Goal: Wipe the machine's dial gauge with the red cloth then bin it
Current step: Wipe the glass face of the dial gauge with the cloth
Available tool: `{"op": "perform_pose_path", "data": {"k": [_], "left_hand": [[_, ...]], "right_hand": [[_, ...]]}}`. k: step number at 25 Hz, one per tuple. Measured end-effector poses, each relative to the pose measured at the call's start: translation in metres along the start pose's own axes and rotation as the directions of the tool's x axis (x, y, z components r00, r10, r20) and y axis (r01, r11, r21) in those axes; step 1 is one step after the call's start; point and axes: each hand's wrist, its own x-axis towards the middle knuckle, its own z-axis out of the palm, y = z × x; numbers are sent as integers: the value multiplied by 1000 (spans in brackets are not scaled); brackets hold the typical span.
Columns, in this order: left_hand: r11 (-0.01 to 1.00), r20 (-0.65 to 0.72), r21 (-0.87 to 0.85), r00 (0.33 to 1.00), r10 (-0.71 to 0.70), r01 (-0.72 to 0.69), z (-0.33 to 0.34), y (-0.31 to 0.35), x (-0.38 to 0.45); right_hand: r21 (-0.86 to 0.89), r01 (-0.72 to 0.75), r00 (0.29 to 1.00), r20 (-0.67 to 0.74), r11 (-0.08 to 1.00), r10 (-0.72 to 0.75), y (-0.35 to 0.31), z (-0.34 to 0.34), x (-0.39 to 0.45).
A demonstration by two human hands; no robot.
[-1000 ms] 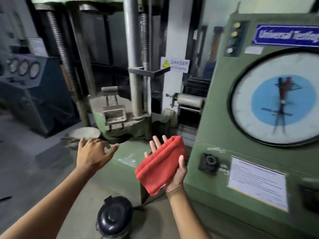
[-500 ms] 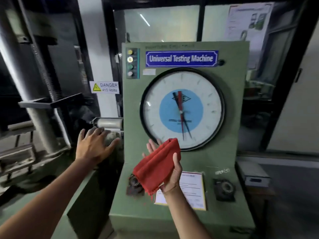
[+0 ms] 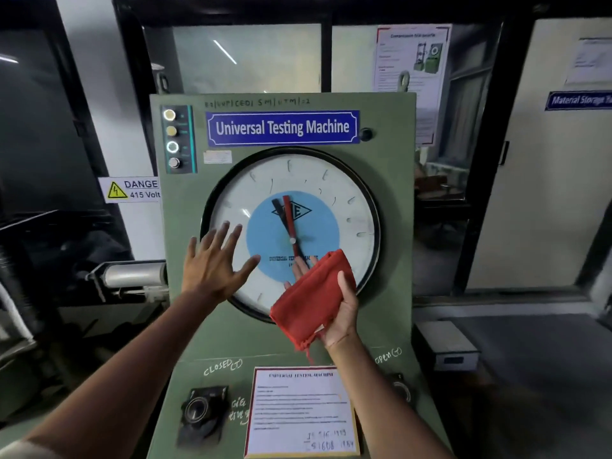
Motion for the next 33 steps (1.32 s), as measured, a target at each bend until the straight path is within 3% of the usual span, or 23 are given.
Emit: {"op": "perform_pose_path", "data": {"k": [9, 14, 18, 20, 21, 22, 23, 25, 26, 28, 33], "left_hand": [[998, -75, -55, 996, 38, -42, 79, -29, 137], [993, -169, -60, 981, 93, -105, 101, -51, 199], [987, -266, -30, 953, 144, -157, 117, -58, 226], [986, -316, -16, 936, 155, -169, 124, -61, 235], [987, -346, -15, 927, 144, -159, 127, -63, 238], [990, -369, -23, 922, 119, -138, 131, -65, 239], [993, -380, -40, 921, 89, -113, 134, -68, 239], [993, -387, -77, 921, 49, -85, 138, -75, 239], [993, -389, -85, 920, 47, -87, 140, -79, 238], [990, -400, -85, 914, 71, -114, 143, -88, 238], [989, -365, -80, 927, 89, -126, 145, -114, 231]], "right_hand": [[-48, 71, 996, -44, 996, -73, -36, -33, 134], [-105, 220, 949, -207, 970, -238, -60, -25, 190], [-286, 430, 803, -312, 856, -508, -99, 2, 225], [-619, 442, 602, -332, 649, -726, -114, 8, 245], [-803, 385, 453, -264, 454, -851, -118, 7, 254], [-944, 248, 361, -117, 217, -925, -117, 1, 261], [-999, 36, 354, 10, 3, -935, -111, -11, 265], [-910, -343, 432, 68, -233, -899, -89, -41, 262], [-849, -437, 457, 73, -296, -886, -79, -56, 258], [-808, -470, 468, 113, -355, -876, -64, -74, 257], [-833, -511, 337, 32, -211, -941, -54, -51, 284]]}}
